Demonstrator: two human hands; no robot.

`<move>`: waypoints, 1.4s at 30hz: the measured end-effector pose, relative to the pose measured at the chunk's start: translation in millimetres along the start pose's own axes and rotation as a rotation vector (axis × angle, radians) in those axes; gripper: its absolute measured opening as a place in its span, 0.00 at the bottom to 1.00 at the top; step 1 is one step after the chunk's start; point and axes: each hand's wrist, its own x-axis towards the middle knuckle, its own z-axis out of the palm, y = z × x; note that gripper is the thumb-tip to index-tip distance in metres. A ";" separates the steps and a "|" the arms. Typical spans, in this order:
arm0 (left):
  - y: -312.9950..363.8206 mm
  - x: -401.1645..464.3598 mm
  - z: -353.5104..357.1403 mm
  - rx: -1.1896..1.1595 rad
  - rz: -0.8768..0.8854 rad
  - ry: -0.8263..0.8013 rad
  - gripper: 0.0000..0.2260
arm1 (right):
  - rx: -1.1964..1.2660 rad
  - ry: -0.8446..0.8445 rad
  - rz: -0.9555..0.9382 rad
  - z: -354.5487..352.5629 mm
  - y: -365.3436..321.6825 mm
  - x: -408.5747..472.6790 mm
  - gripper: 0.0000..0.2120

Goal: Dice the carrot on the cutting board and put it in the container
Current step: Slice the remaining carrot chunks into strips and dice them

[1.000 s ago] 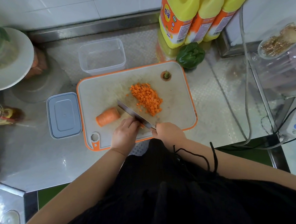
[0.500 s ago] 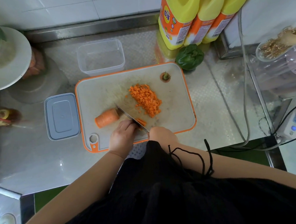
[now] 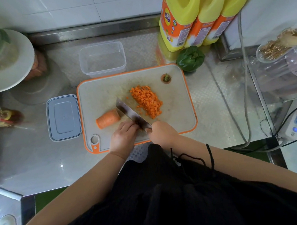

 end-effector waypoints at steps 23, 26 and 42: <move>0.9 -0.8 -2.5 0.033 -0.006 -0.041 0.11 | -0.082 0.014 0.143 20.2 -2.9 -3.6 0.09; -0.1 -2.4 -1.9 0.028 -0.009 -0.063 0.10 | -0.133 0.050 0.215 26.6 -8.1 -0.3 0.08; 4.0 -2.3 -4.5 -0.003 -0.038 -0.007 0.10 | -0.102 0.134 -0.017 6.0 12.6 -17.9 0.16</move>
